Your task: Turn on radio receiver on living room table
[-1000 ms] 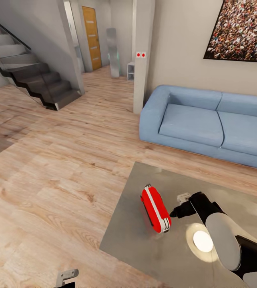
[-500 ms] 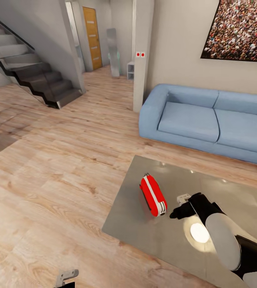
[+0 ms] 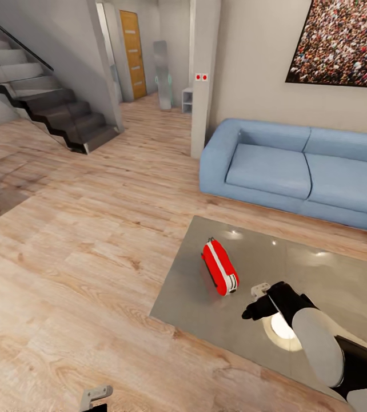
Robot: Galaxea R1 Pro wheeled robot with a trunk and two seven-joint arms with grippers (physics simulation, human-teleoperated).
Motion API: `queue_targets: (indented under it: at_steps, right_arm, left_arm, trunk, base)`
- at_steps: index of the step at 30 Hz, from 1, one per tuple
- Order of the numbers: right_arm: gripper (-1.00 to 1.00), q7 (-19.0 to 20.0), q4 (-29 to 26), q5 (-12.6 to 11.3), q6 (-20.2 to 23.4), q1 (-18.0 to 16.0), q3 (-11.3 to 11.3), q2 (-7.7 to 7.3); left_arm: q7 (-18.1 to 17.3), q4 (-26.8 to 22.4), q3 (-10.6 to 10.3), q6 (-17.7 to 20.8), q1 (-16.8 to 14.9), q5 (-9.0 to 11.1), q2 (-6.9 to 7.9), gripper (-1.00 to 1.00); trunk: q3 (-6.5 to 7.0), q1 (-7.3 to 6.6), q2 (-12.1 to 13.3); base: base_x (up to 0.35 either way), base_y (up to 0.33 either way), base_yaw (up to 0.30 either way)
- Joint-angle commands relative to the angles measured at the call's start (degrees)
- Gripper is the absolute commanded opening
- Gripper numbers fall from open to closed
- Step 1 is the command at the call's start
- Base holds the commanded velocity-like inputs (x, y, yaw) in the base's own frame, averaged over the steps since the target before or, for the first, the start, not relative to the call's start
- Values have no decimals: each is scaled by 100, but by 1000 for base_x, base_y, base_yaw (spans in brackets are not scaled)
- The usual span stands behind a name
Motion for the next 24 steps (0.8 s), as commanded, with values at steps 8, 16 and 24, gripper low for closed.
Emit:
queue_targets:
  at_steps: [8, 16, 24]
  right_arm:
    - [100, -621, 1003, -12, -630, 0, 0, 0]
    - [100, -1833, 1785, -33, -1748, 590, 1, 24]
    - [100, -2522, 1807, -46, -2706, 1748, -11, 3]
  left_arm:
    - [-2, 0, 0, 0, 4, 0, -6, -100]
    - [6, 0, 0, 0, 4, 0, 1, -100]
    - [-1, 21, -67, 133, 171, -23, 35, -100]
  trunk:
    - [0, 0, 0]
    - [0, 0, 0]
    - [0, 0, 0]
  base:
    - [-238, 132, 0]
    - [-28, 15, 0]
    - [0, 0, 0]
